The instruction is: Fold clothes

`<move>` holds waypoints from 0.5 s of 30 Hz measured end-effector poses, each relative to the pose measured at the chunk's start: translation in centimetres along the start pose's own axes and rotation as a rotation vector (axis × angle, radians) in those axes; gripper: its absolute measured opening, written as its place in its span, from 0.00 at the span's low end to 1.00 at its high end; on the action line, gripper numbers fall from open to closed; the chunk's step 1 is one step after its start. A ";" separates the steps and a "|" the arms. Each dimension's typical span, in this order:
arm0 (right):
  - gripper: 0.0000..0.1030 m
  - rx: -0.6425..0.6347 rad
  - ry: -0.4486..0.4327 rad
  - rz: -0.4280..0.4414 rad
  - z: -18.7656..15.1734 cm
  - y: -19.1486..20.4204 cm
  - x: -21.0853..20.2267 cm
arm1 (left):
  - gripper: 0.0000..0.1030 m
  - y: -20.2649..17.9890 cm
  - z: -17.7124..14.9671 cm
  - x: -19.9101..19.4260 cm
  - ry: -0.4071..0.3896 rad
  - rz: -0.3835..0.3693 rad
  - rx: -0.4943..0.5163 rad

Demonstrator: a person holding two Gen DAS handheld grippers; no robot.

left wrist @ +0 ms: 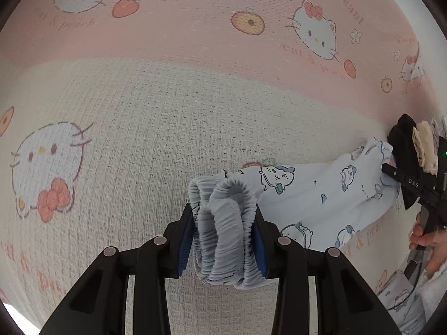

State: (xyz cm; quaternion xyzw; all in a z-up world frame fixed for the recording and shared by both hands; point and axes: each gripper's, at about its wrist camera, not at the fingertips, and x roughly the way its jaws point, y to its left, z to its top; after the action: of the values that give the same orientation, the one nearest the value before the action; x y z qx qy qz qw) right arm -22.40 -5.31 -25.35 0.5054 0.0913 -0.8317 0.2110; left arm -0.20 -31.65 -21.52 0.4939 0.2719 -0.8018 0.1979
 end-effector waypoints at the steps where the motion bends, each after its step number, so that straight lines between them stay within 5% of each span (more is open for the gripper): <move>1: 0.10 -0.009 0.005 -0.001 0.5 -0.3 0.2 | 0.33 0.0 -0.1 -0.2 0.000 0.002 0.004; 6: 0.11 0.167 0.035 0.125 0.7 -3.9 -0.5 | 0.34 0.0 0.3 -0.5 -0.018 -0.017 -0.009; 11: 0.34 0.466 0.080 0.286 -1.8 -8.1 -1.2 | 0.59 1.6 0.3 -3.4 -0.112 -0.091 -0.091; 15: 0.40 0.565 0.091 0.332 -3.3 -8.6 -1.9 | 0.61 2.4 0.8 -4.8 -0.135 -0.113 -0.095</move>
State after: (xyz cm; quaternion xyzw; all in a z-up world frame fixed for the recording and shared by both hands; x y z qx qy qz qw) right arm -22.82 4.03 -25.79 0.5885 -0.2174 -0.7550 0.1910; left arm 2.72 -33.74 -17.47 0.4128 0.3228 -0.8294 0.1935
